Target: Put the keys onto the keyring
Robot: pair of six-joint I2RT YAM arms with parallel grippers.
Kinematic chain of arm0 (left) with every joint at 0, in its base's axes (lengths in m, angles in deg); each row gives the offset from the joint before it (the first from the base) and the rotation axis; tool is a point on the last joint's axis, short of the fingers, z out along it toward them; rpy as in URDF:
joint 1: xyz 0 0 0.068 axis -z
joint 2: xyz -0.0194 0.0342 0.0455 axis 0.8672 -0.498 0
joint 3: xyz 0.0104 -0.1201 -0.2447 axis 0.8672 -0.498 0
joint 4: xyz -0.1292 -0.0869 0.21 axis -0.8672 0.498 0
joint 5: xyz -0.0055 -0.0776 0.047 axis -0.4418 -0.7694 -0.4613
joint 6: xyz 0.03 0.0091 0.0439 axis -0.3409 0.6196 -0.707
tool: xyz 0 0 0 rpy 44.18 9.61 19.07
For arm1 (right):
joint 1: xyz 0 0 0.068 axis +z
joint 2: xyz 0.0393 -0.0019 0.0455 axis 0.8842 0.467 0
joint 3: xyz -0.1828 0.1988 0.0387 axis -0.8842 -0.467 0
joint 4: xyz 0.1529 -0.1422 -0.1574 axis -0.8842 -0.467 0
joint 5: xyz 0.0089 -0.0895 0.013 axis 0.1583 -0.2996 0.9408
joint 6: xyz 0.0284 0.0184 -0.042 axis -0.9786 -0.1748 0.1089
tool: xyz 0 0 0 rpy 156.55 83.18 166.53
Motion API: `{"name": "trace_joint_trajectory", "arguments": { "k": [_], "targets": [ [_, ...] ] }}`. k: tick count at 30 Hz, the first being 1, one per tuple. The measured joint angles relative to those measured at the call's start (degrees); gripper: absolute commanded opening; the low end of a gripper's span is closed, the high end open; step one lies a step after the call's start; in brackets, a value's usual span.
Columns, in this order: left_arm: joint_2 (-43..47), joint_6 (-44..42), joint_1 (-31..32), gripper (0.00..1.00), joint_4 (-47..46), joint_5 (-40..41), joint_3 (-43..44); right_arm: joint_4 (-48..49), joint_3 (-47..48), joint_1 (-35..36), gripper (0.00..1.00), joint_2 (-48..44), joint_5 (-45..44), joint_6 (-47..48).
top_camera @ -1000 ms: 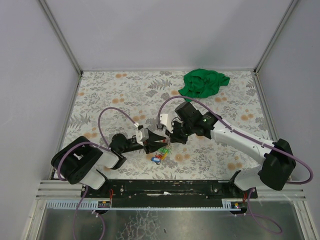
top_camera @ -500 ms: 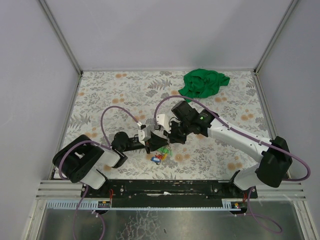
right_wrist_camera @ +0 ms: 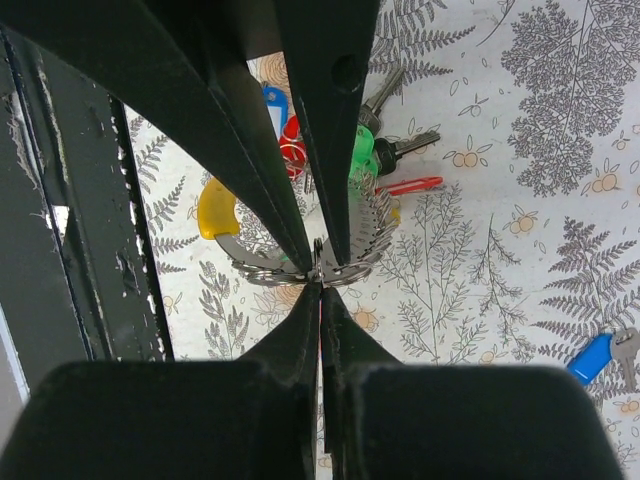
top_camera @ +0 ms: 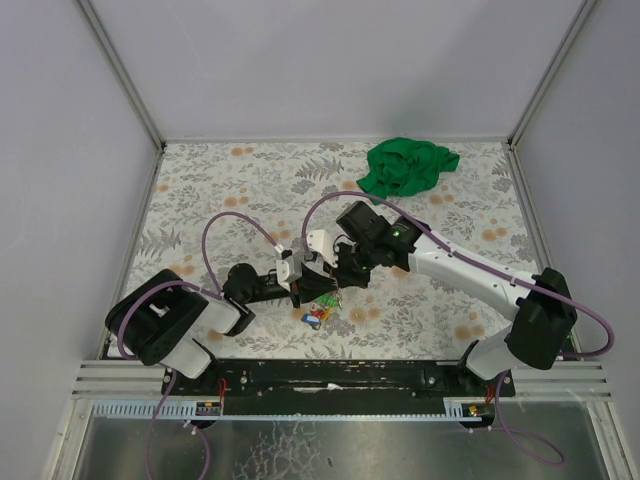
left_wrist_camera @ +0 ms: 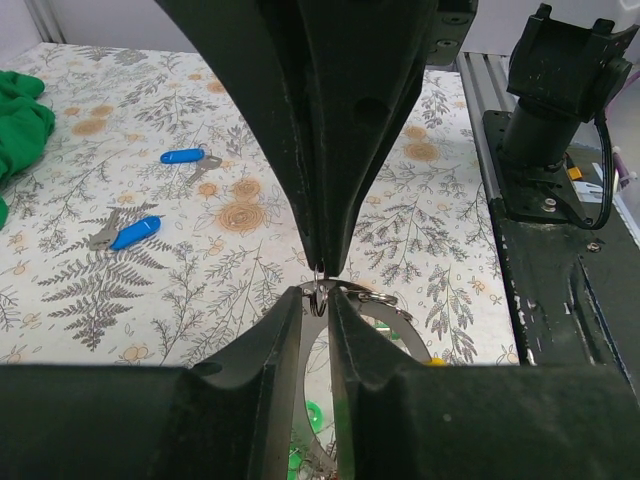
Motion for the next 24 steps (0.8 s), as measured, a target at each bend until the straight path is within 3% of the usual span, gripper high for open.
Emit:
{"name": "trace_joint_trajectory", "arguments": {
  "k": [8, 13, 18, 24],
  "targets": [
    [0.0, 0.02, 0.0, 0.01, -0.02, -0.31, 0.13, -1.36, 0.94, 0.35, 0.0, 0.55, -0.61, 0.33],
    [-0.07, 0.04, 0.0, 0.04, 0.0, -0.44, 0.39, -1.99, 1.31, 0.52, 0.0, 0.55, -1.22, 0.68],
    [-0.07, 0.04, 0.0, 0.0, -0.02, -0.44, 0.66, -2.54, 1.9, 0.55, 0.0, 0.55, -1.6, 0.83],
    [-0.07, 0.13, 0.0, 0.0, -0.13, -0.52, 0.66, -3.13, 2.08, 0.79, 0.18, 0.55, -1.81, 0.85]
  ]
}}
